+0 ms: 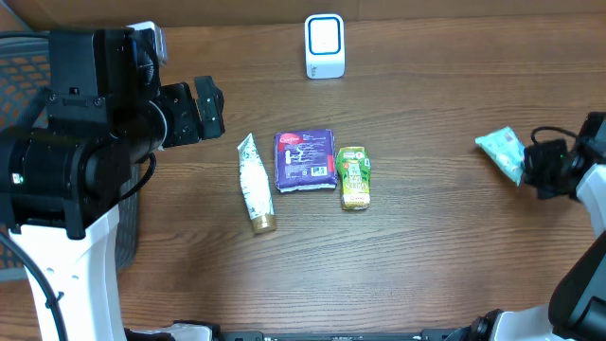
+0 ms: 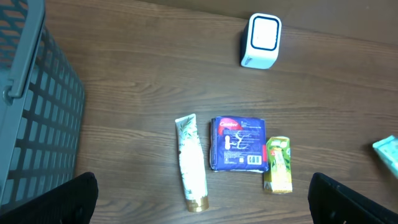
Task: Scan the item barcode
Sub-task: 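Carry the wipes pack to the right and drop it on the table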
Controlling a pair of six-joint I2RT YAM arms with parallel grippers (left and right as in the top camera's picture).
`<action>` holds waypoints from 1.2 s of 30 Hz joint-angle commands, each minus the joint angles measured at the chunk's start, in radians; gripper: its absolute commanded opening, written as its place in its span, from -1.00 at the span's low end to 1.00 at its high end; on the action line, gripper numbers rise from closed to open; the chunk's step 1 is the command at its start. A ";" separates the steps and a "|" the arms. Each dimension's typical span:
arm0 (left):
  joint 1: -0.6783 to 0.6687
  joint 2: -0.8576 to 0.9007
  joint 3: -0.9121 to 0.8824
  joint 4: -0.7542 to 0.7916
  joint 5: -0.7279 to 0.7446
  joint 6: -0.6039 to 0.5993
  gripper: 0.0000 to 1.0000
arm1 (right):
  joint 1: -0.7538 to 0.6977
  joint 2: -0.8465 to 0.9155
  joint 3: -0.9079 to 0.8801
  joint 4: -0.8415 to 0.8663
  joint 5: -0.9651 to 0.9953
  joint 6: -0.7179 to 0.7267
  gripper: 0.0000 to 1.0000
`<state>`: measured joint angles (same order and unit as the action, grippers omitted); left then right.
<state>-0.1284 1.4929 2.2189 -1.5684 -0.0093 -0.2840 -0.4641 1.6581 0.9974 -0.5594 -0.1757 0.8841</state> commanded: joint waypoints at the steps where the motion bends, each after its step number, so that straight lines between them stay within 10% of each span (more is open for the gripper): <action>1: 0.004 0.008 0.008 0.001 -0.009 0.015 0.99 | -0.004 -0.008 -0.017 0.043 0.149 0.119 -0.93; 9: 0.004 0.008 0.008 0.001 -0.009 0.015 1.00 | -0.001 -0.008 -0.017 0.147 0.174 0.077 -0.78; 13: 0.004 0.008 0.008 0.001 -0.009 0.015 0.99 | 0.000 -0.009 -0.016 0.123 0.167 0.019 0.19; 15: 0.004 0.008 0.008 0.001 -0.009 0.015 0.99 | 0.000 -0.009 -0.012 0.105 0.098 -0.043 0.34; 36: 0.004 0.008 0.008 0.001 -0.009 0.015 0.99 | 0.363 -0.143 0.226 -0.236 -0.245 -0.600 0.47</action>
<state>-0.1284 1.4929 2.2189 -1.5684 -0.0093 -0.2840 -0.1883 1.5082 1.2175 -0.7700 -0.3424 0.3809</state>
